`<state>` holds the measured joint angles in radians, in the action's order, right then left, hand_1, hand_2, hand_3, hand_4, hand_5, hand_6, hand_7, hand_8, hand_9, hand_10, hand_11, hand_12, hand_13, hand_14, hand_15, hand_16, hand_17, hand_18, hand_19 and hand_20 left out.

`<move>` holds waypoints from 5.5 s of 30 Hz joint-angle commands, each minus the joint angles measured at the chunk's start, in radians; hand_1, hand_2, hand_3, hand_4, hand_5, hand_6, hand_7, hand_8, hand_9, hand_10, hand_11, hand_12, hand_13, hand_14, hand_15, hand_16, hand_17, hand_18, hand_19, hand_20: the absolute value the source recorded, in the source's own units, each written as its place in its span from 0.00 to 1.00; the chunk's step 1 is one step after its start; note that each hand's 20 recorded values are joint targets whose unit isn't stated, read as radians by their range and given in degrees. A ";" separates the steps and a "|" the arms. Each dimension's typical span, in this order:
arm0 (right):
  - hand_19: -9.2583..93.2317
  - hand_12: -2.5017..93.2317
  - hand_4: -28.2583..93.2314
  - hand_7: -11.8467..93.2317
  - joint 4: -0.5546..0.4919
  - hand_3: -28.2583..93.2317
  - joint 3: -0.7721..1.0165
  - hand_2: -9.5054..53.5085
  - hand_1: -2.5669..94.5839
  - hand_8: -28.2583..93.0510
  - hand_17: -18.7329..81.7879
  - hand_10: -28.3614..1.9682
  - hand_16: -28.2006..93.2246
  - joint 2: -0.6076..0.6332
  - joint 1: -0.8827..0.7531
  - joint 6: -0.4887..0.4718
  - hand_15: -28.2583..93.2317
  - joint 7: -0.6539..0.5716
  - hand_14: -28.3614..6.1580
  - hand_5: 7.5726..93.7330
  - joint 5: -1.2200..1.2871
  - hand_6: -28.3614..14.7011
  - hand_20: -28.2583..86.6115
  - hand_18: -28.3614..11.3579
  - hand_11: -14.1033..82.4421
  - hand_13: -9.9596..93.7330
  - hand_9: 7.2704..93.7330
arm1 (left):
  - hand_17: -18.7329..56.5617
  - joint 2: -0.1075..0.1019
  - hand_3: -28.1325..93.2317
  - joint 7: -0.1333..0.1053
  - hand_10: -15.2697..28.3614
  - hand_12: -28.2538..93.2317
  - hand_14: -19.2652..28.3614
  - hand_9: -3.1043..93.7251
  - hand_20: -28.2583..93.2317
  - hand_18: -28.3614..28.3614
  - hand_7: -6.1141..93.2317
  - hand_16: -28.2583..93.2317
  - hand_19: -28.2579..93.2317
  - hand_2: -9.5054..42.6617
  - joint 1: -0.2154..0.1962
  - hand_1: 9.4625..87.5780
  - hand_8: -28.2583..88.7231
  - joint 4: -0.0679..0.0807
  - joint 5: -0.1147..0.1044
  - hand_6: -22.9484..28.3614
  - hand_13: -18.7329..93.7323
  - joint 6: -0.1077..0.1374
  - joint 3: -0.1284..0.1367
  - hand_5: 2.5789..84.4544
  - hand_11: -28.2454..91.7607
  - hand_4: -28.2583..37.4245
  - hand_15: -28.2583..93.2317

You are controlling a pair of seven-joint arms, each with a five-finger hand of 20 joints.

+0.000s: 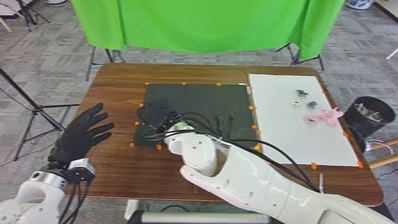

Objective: Arrange flowers

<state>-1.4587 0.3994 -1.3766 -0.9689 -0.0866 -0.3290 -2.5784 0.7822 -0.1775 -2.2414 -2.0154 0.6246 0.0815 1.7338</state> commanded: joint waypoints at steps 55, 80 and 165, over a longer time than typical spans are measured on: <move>0.90 0.23 0.00 0.43 -0.340 0.97 0.839 0.00 0.29 0.12 0.40 0.40 0.38 0.716 -0.511 -0.199 0.86 -0.208 0.53 0.26 0.264 0.52 0.70 0.19 0.34 0.52 0.35 | 0.13 0.051 0.80 -0.106 0.61 0.37 0.75 0.25 0.31 0.89 0.28 0.24 0.59 0.13 -0.243 0.21 0.14 -0.079 -0.037 0.49 0.35 0.082 0.105 0.24 0.39 0.06 0.48; 0.91 0.22 0.00 0.49 -0.314 0.95 0.873 0.00 0.30 0.10 0.43 0.55 0.41 0.733 -0.590 -0.176 0.86 -0.197 0.60 0.39 0.272 0.58 0.70 0.18 0.39 0.65 0.54 | 0.13 0.062 0.81 -0.099 0.61 0.37 0.75 0.25 0.31 0.89 0.28 0.24 0.59 0.13 -0.242 0.21 0.14 -0.082 -0.034 0.49 0.35 0.079 0.103 0.24 0.39 0.06 0.49; 1.00 0.50 0.00 0.58 0.080 0.93 -0.031 0.00 0.51 0.27 0.56 0.83 0.47 0.076 0.145 0.186 0.84 0.004 0.72 0.69 0.094 0.73 0.67 0.22 0.30 0.82 0.93 | 0.13 0.036 0.81 -0.039 0.61 0.37 0.75 0.25 0.31 0.89 0.28 0.24 0.59 0.13 -0.079 0.21 0.14 -0.029 -0.006 0.49 0.35 0.025 -0.007 0.25 0.39 0.06 0.48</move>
<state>-1.4070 0.3971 -1.2861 -0.8533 0.0621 -0.3024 -2.4631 0.8219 -0.2182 -2.3272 -2.0491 0.6150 0.1200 1.7358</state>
